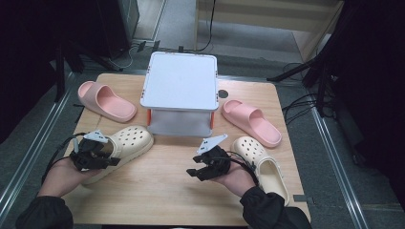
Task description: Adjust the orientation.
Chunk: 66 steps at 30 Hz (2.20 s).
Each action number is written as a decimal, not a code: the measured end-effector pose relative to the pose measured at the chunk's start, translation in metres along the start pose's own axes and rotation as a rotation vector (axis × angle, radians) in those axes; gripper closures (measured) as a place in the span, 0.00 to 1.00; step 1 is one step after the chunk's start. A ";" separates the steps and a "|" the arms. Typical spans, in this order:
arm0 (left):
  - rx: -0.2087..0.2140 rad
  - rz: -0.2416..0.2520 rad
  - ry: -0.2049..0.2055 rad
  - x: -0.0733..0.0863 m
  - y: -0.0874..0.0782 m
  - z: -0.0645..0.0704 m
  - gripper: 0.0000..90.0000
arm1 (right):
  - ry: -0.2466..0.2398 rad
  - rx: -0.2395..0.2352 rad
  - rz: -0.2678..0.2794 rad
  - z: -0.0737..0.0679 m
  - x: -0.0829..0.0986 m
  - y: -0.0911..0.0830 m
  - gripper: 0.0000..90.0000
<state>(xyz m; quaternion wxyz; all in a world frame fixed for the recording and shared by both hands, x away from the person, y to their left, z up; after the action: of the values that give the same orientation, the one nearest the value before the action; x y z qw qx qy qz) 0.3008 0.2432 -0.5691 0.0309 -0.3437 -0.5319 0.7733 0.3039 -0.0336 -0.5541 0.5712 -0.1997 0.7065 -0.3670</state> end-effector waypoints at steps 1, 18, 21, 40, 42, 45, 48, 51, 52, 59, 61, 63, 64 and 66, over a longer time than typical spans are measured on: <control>-0.005 0.006 0.002 -0.001 0.000 0.000 0.81 | -0.004 0.002 0.000 0.000 0.000 0.000 0.53; -0.049 0.080 0.045 -0.021 -0.027 0.020 0.86 | 0.009 0.011 0.021 0.003 -0.002 -0.003 0.54; -0.035 0.081 0.068 -0.025 -0.027 0.032 0.86 | 0.013 0.014 0.023 0.004 -0.002 -0.003 0.54; 0.050 0.086 0.156 -0.060 0.013 0.110 0.86 | 0.048 0.060 0.045 0.011 0.004 -0.011 0.54; 0.056 0.077 0.159 -0.060 0.018 0.115 0.86 | 0.052 0.066 0.051 0.013 0.004 -0.012 0.54; 0.067 0.061 0.164 -0.059 0.024 0.121 0.86 | 0.062 0.075 0.057 0.014 0.005 -0.014 0.54; 0.064 0.059 0.186 -0.059 0.029 0.126 0.85 | 0.070 0.081 0.061 0.014 0.005 -0.014 0.54; 0.083 0.045 0.177 -0.057 0.034 0.130 0.85 | 0.069 0.086 0.065 0.013 0.004 -0.011 0.54; 0.084 0.038 0.181 -0.056 0.035 0.131 0.85 | 0.065 0.085 0.065 0.013 0.004 -0.010 0.54; 0.059 0.005 0.204 -0.045 0.050 0.133 0.85 | 0.057 0.080 0.061 0.010 0.002 -0.007 0.54; 0.062 -0.003 0.208 -0.043 0.051 0.133 0.84 | 0.056 0.083 0.067 0.011 0.002 -0.008 0.54; 0.070 -0.010 0.188 -0.042 0.052 0.133 0.81 | 0.057 0.084 0.071 0.011 0.001 -0.009 0.54; 0.069 -0.022 0.177 -0.041 0.053 0.132 0.78 | 0.059 0.085 0.073 0.011 0.001 -0.010 0.54; 0.070 -0.026 0.168 -0.040 0.053 0.131 0.71 | 0.058 0.085 0.074 0.011 0.001 -0.010 0.54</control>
<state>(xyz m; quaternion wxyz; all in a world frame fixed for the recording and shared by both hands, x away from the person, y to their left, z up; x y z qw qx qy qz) 0.2741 0.0985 -0.5674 0.0973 -0.3991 -0.5044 0.7595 0.3127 -0.0438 -0.5483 0.5717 -0.1382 0.7134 -0.3810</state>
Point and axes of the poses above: each handheld gripper's, and its own axes: y roughly forward along the jaws, x roughly out of its underside, z roughly to its right, the point moved 10 cm from there along y, roughly forward along the jaws, and after that the axes turned 6 degrees about -y, right-handed, at the moved point
